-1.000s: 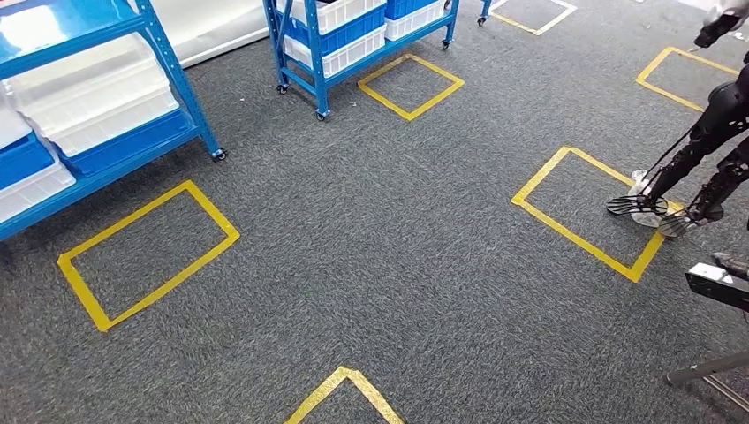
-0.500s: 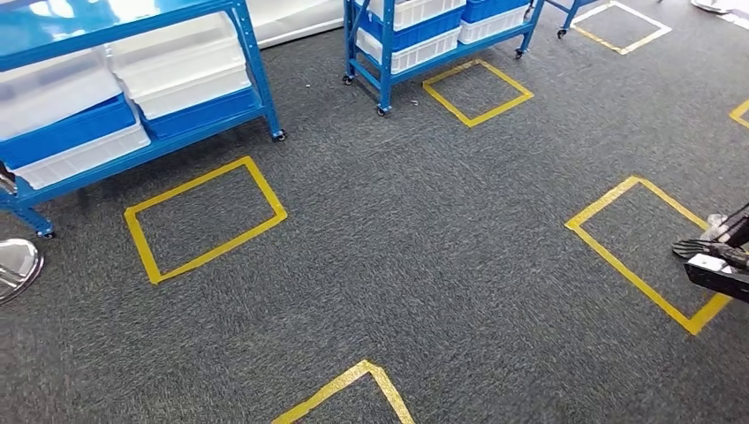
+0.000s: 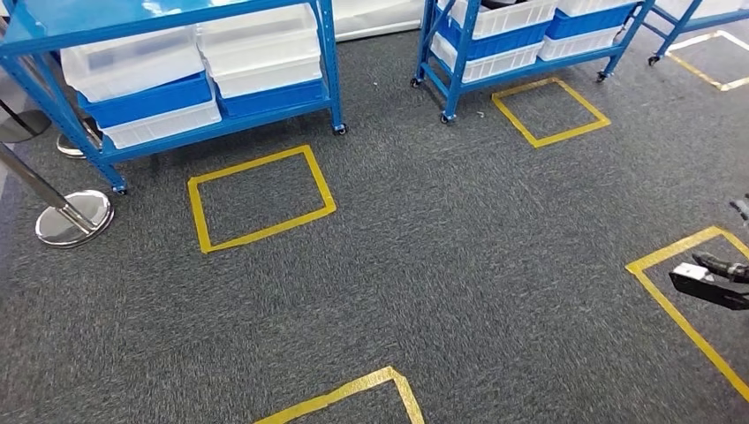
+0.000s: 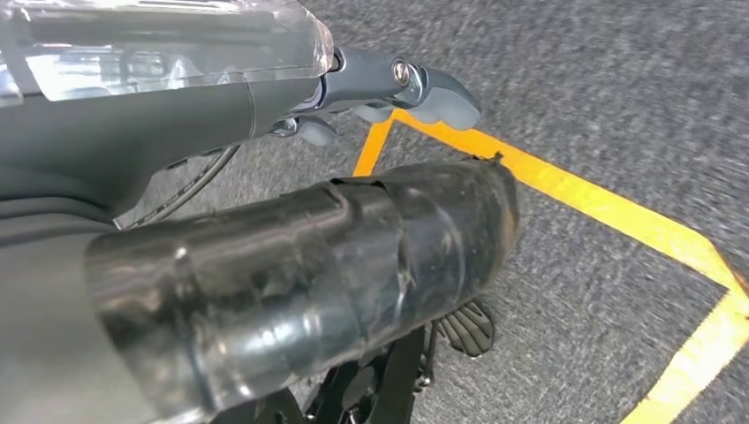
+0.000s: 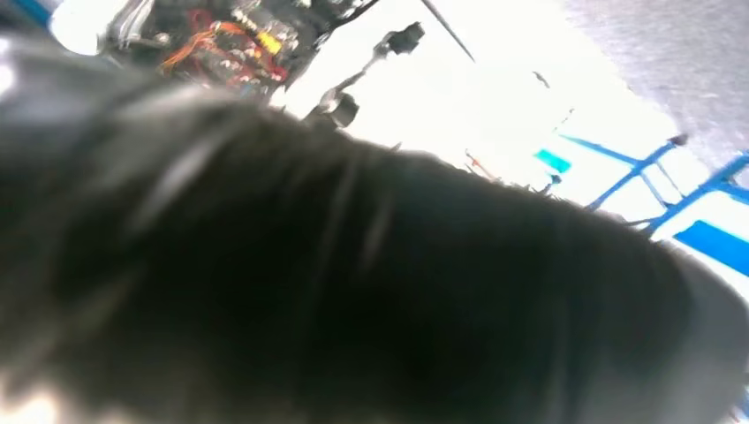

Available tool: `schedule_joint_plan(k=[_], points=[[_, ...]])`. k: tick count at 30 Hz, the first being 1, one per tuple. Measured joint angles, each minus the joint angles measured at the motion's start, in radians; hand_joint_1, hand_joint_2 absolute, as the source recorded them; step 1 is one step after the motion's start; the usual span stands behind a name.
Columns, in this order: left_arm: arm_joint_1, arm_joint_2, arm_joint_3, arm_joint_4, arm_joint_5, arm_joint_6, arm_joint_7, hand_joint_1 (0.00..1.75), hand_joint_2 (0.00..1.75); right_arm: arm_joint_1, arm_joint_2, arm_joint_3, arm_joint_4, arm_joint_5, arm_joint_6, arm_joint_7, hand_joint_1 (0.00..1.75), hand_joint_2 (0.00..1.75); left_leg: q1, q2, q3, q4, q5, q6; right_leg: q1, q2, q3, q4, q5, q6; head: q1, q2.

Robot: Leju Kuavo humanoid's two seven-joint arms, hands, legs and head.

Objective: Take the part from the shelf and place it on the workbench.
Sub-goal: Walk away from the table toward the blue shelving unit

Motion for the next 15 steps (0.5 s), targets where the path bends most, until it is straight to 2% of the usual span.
schedule_joint_plan(k=[1,2,4,5,6,7,8,9,10,12,13,14,15], points=[[0.001,0.000,0.000,0.000,0.000,0.000,0.000,0.00,0.00,0.000,0.000,0.002,0.000,0.000,-0.001,0.000,0.00,0.00,0.001,-0.011,-0.004,-0.002,0.002,-0.006,-0.002,-0.013,0.000,0.000,0.001,-0.007,0.000,0.000],[0.003,0.000,0.000,-0.001,0.000,0.000,0.001,0.00,0.00,-0.002,0.000,0.004,0.000,0.000,-0.002,0.000,0.00,0.00,0.000,-0.005,-0.008,0.004,-0.002,-0.011,-0.003,-0.025,0.002,-0.003,0.002,-0.013,0.000,0.000],[0.003,0.001,0.000,-0.002,-0.001,0.002,0.001,0.00,0.00,-0.002,0.000,0.007,0.000,0.000,-0.003,0.000,0.00,0.00,-0.002,0.048,-0.038,0.062,-0.039,-0.021,-0.005,-0.051,0.008,-0.010,0.004,-0.029,-0.002,0.000],[0.002,0.001,0.000,-0.003,-0.001,0.003,0.002,0.00,0.00,-0.002,0.000,0.008,0.000,0.001,-0.004,0.000,0.00,0.00,-0.002,0.085,-0.065,0.119,-0.070,-0.025,-0.001,-0.065,0.009,-0.011,0.004,-0.034,-0.003,0.000],[0.001,0.000,0.000,-0.003,-0.002,0.004,0.003,0.00,0.00,-0.001,0.001,0.009,0.001,0.001,-0.005,0.000,0.00,0.00,0.000,0.107,-0.098,0.184,-0.100,-0.028,0.002,-0.078,0.010,-0.011,0.003,-0.038,-0.004,0.000],[0.001,0.000,0.000,-0.003,-0.002,0.007,0.004,0.00,0.00,-0.001,0.001,0.010,0.002,0.001,-0.005,0.000,0.00,0.00,0.001,0.118,-0.126,0.239,-0.120,-0.029,0.005,-0.091,0.010,-0.011,0.002,-0.039,-0.004,0.000],[0.001,0.000,-0.001,-0.003,-0.003,0.010,0.005,0.00,0.00,-0.001,0.001,0.012,0.003,0.001,-0.005,0.000,0.00,0.00,0.002,0.122,-0.140,0.267,-0.123,-0.029,0.008,-0.104,0.011,-0.011,0.001,-0.040,-0.004,0.000],[0.001,0.000,-0.001,-0.003,-0.003,0.012,0.006,0.00,0.00,-0.001,0.002,0.013,0.003,0.001,-0.006,0.000,0.00,0.00,0.002,0.125,-0.135,0.257,-0.107,-0.026,0.011,-0.116,0.012,-0.011,0.000,-0.041,-0.004,0.000],[0.002,0.000,-0.001,-0.003,-0.004,0.015,0.006,0.00,0.00,-0.002,0.002,0.014,0.004,0.001,-0.006,0.000,0.00,0.00,0.001,0.131,-0.108,0.208,-0.077,-0.021,0.014,-0.129,0.014,-0.011,-0.001,-0.041,-0.004,0.000],[0.001,0.001,-0.002,-0.003,-0.004,0.017,0.006,0.00,0.00,-0.004,0.002,0.014,0.004,0.003,-0.007,0.000,0.00,0.00,-0.008,0.165,-0.034,0.070,-0.023,0.000,0.020,-0.153,0.020,-0.011,-0.005,-0.038,-0.004,0.000],[0.000,0.002,-0.003,-0.004,-0.004,0.017,0.006,0.00,0.00,-0.006,0.002,0.015,0.005,0.004,-0.007,0.000,0.00,0.00,-0.013,0.180,-0.008,0.022,-0.009,0.009,0.022,-0.162,0.022,-0.011,-0.006,-0.035,-0.004,0.000],[0.000,0.003,-0.004,-0.005,-0.004,0.017,0.006,0.00,0.00,-0.008,0.002,0.016,0.006,0.004,-0.008,0.000,0.00,0.00,-0.017,0.189,0.003,-0.001,-0.007,0.014,0.022,-0.171,0.023,-0.012,-0.007,-0.031,-0.003,0.000],[0.000,0.003,-0.005,-0.005,-0.004,0.018,0.006,0.00,0.00,-0.010,0.002,0.019,0.007,0.005,-0.008,-0.002,0.00,0.00,-0.019,0.185,0.003,-0.004,-0.006,0.017,0.022,-0.180,0.025,-0.015,-0.007,-0.026,-0.003,0.000]])
